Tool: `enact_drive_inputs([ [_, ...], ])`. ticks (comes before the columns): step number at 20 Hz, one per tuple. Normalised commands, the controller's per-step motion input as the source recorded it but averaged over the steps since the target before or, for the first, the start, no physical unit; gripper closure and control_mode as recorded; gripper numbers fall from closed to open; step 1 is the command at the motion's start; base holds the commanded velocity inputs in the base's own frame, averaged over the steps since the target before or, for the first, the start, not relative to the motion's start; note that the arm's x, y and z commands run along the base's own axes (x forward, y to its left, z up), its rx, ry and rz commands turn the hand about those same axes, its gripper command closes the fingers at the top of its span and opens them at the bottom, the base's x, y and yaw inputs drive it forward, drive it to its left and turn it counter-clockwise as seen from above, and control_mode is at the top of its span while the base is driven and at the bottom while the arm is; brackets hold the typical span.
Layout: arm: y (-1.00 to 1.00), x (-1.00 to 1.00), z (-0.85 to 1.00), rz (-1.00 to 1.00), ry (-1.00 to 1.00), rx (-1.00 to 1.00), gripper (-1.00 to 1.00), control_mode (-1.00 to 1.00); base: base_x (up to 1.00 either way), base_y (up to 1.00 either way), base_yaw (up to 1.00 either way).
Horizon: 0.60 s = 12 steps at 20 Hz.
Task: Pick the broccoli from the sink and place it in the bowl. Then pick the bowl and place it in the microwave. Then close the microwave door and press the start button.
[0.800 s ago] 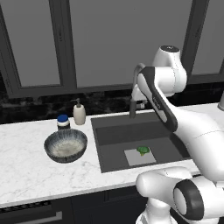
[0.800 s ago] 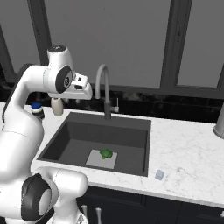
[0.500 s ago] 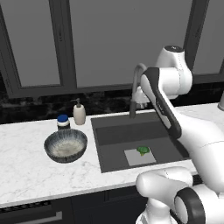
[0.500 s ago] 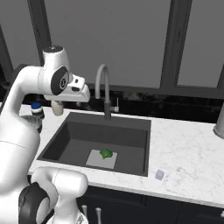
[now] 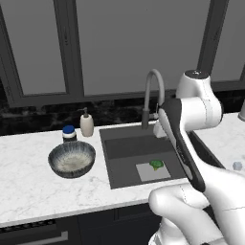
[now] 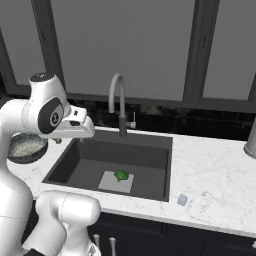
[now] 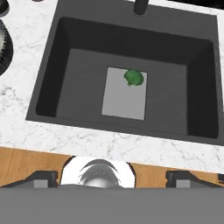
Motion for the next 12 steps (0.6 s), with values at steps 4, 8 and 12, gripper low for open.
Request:
enact_drive_inputs([
  [4, 0.00, -0.05, -0.57, 0.05, 0.12, -0.12, -1.00, -1.00, 0.00, 0.00, 0.00],
  [8, -0.12, 0.32, -0.50, 0.09, 0.13, -0.01, -1.00, -1.00, 0.00, 0.00, 0.00],
  [12, -0.07, 0.56, -0.43, 0.09, 0.14, 0.00, -1.00, -1.00, 0.00, 0.00, 0.00],
])
